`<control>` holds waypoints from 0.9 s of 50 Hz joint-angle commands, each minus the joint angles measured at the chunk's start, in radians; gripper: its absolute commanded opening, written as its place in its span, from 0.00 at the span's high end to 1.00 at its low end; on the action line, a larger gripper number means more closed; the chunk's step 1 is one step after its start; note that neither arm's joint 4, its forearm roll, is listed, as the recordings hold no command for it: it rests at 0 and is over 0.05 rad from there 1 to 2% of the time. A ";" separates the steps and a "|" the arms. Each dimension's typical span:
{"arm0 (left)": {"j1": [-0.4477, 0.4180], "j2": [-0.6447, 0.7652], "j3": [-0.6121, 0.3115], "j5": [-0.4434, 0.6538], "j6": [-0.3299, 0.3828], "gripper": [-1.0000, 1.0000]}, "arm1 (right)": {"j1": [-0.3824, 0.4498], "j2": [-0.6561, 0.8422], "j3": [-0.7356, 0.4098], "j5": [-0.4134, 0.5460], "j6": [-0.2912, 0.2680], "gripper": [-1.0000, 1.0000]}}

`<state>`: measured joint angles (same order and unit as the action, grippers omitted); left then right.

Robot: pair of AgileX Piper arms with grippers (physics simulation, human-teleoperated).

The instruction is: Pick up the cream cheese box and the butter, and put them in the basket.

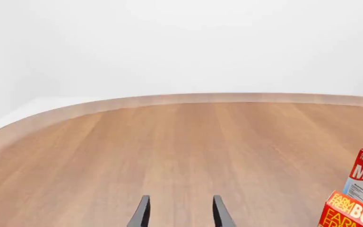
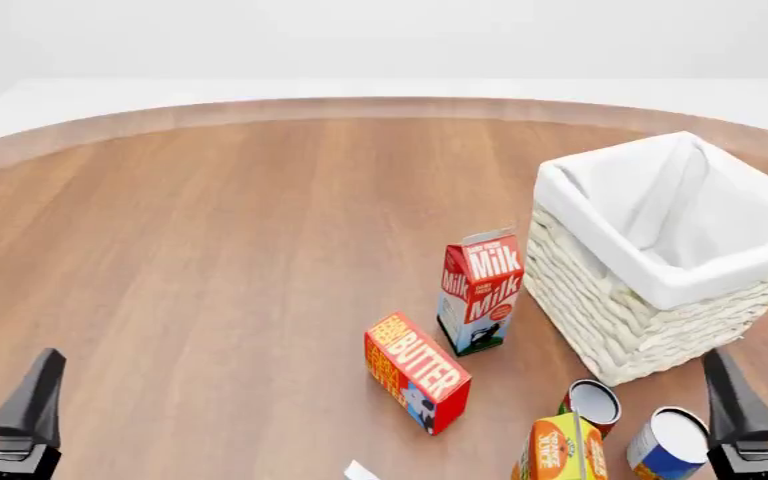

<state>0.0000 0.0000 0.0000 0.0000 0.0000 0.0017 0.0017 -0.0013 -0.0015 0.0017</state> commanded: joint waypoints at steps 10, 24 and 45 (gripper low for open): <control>0.000 0.000 0.000 0.000 0.000 0.00 | 0.018 -0.001 0.001 -0.004 0.006 0.00; 0.000 0.000 0.000 0.000 0.000 0.00 | 0.012 0.012 -0.007 -0.012 0.022 0.00; 0.000 0.000 0.000 0.000 0.000 0.00 | 0.138 0.074 -0.161 0.076 -0.025 0.00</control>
<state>0.0000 0.0000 0.0000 0.0000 0.0000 0.0886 0.0473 -0.0747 0.0282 0.0088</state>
